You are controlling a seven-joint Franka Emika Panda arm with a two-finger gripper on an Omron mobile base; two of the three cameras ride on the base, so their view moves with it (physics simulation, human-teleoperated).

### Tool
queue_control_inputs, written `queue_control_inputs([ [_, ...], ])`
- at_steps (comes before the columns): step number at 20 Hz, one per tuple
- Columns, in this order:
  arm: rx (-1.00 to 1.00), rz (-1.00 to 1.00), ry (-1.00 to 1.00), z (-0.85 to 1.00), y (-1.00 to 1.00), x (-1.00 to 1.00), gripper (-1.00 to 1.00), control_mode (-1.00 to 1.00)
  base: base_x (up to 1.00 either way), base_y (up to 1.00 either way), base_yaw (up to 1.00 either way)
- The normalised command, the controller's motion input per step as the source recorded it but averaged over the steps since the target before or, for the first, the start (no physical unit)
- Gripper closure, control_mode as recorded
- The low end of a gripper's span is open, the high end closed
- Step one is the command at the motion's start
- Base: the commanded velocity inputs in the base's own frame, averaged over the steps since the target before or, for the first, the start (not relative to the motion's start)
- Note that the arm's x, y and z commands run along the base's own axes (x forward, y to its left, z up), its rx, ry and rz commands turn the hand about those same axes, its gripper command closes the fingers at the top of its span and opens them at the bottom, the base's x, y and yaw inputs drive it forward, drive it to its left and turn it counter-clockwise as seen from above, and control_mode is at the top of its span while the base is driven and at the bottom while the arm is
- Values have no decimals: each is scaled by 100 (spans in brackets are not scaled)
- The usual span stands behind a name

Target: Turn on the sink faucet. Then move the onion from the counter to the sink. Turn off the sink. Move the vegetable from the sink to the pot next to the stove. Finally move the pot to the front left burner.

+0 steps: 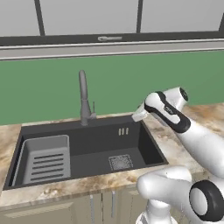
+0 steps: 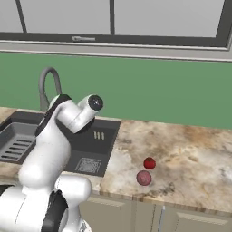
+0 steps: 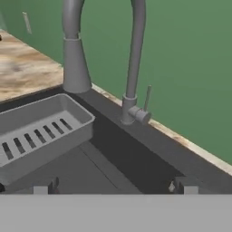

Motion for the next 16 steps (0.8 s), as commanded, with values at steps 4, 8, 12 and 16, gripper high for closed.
queue_control_inputs([
  [4, 1, 23, -3, -6, 20, 65, -100, -100, 0, 0, 0],
  [8, 0, 18, -7, -10, 16, 57, -100, -100, 0, 0, 0],
  [12, 0, 12, -8, -15, 9, 48, -100, -100, 0, 0, 0],
  [16, 0, 7, -10, -15, 15, 43, -100, -100, 0, 0, 0],
])
